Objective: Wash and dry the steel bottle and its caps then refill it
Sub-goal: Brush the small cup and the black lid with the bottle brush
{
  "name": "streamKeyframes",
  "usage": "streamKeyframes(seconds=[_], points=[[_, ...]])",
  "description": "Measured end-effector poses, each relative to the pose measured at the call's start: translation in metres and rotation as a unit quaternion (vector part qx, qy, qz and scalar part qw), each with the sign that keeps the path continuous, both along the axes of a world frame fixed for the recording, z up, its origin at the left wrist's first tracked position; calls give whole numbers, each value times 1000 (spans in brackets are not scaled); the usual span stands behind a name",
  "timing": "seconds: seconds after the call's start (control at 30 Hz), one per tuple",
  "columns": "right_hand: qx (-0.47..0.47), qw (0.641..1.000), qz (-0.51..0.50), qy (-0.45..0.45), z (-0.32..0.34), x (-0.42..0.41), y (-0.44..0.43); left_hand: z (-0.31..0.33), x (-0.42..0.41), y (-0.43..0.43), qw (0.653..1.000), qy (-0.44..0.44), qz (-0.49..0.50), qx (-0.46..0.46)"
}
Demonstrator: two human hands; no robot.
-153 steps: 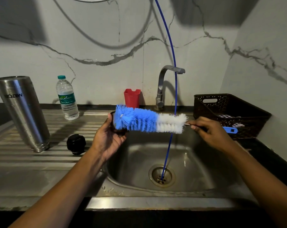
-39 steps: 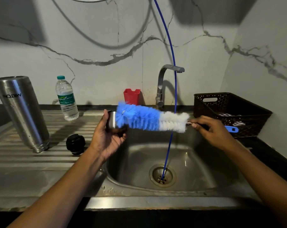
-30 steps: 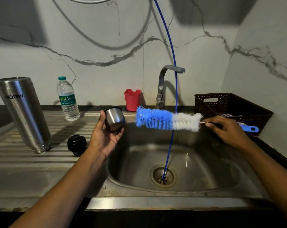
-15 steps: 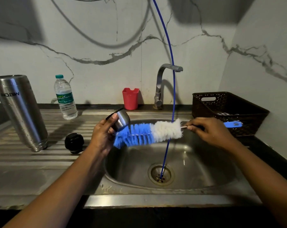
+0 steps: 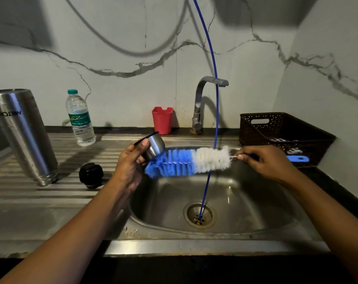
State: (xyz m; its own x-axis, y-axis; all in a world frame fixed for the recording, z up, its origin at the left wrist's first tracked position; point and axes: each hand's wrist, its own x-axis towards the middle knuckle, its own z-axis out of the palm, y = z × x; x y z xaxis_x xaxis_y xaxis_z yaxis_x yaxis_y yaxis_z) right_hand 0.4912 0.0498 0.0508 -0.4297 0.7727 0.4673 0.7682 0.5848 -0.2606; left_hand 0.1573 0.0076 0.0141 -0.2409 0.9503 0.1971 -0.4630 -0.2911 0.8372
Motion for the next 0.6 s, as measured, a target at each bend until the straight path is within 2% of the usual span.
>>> streamKeyframes(seconds=[0.07, 0.2, 0.37, 0.5, 0.6], points=[[-34, 999, 15, -25, 1, -5, -1, -1, -3, 1, 1000, -1, -2, 4], [-86, 996, 25, 3, 10, 18, 4, 0, -6, 2, 1000, -6, -3, 31], [-110, 992, 54, -21, 1, 2, 4, -1, -8, 4, 999, 12, 5, 37], [-198, 975, 94, 41, 9, 17, 2, -5, -10, 5, 999, 11, 13, 43], [-231, 963, 134, 31, 3, 3, 0, -5, -7, 5, 999, 11, 12, 40]])
